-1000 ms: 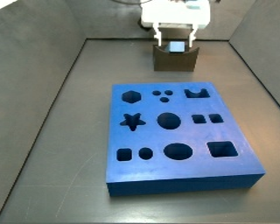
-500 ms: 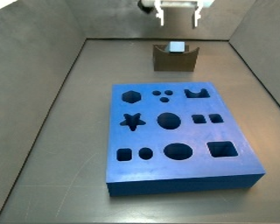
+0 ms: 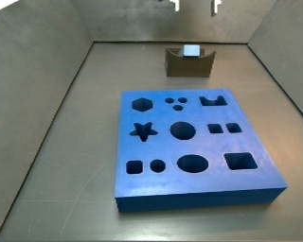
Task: Pick up the rectangle object. Move up. Place the rectangle object on the fixture. Regrasp the rectangle object. Move to above the board. Insert the rectangle object.
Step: Regrasp the rectangle object.
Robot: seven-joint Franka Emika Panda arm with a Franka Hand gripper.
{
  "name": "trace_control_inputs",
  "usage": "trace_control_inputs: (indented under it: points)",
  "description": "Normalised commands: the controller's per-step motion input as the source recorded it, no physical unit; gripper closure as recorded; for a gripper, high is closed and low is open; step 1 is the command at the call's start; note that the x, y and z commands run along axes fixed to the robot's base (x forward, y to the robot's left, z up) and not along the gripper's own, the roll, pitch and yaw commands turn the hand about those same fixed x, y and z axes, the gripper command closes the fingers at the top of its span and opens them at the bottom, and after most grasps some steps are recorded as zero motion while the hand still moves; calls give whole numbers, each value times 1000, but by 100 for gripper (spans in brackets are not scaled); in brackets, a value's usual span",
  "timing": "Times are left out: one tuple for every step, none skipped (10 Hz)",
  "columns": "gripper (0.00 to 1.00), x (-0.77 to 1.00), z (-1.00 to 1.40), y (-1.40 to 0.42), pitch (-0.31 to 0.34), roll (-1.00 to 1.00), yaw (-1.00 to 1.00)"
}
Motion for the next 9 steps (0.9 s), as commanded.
trace_control_inputs:
  points:
    - [0,-100,692,-1000,55,1000,0]
    - [0,-125,582,-943,47,1000,0]
    - [0,-99,321,-741,41,1000,0]
    - [0,-79,186,-635,39,1000,-1]
    - [0,-38,57,-407,38,1000,-1]
    - [0,-33,50,-210,37,1000,0]
    - [0,-44,45,-35,34,1000,0]
    - [0,-40,27,-34,31,1000,0]
    - [0,-36,17,-47,26,1000,0]
